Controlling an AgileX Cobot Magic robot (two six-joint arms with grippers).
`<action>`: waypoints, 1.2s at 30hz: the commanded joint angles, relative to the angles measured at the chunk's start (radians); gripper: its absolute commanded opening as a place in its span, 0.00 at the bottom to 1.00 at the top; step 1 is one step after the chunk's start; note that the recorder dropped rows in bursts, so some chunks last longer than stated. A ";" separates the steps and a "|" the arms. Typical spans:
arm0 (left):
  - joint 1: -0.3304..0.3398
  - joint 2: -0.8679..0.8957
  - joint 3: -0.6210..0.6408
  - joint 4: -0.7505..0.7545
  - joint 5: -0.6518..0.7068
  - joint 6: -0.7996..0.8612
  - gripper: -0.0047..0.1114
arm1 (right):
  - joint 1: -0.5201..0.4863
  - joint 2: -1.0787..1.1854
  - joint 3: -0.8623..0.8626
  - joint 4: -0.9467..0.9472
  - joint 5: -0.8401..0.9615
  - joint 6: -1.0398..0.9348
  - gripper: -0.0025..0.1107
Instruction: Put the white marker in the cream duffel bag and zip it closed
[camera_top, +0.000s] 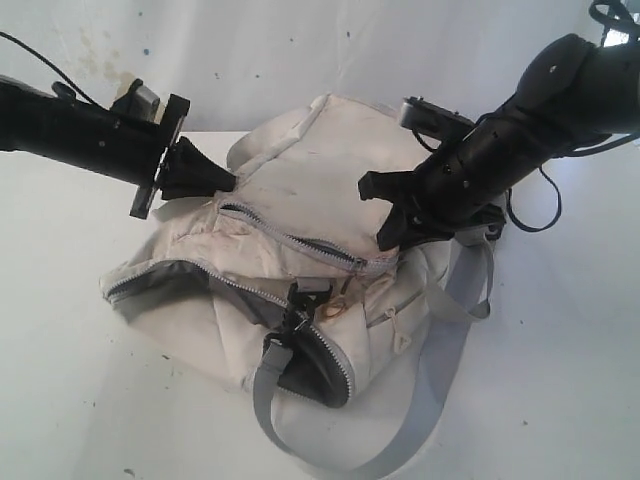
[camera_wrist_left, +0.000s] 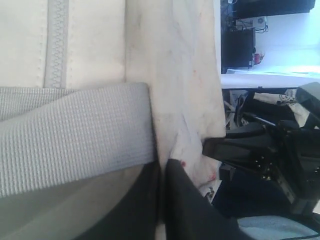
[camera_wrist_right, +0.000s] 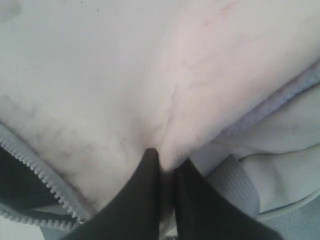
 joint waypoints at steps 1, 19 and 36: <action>0.027 -0.023 -0.013 0.136 -0.028 0.045 0.04 | -0.012 -0.002 0.005 -0.080 -0.010 -0.007 0.02; 0.027 -0.126 -0.054 0.173 -0.028 0.273 0.21 | -0.010 -0.002 0.005 -0.002 0.013 -0.021 0.02; -0.252 -0.524 0.444 0.064 -0.122 0.379 0.04 | -0.010 -0.002 0.003 0.110 0.053 -0.015 0.02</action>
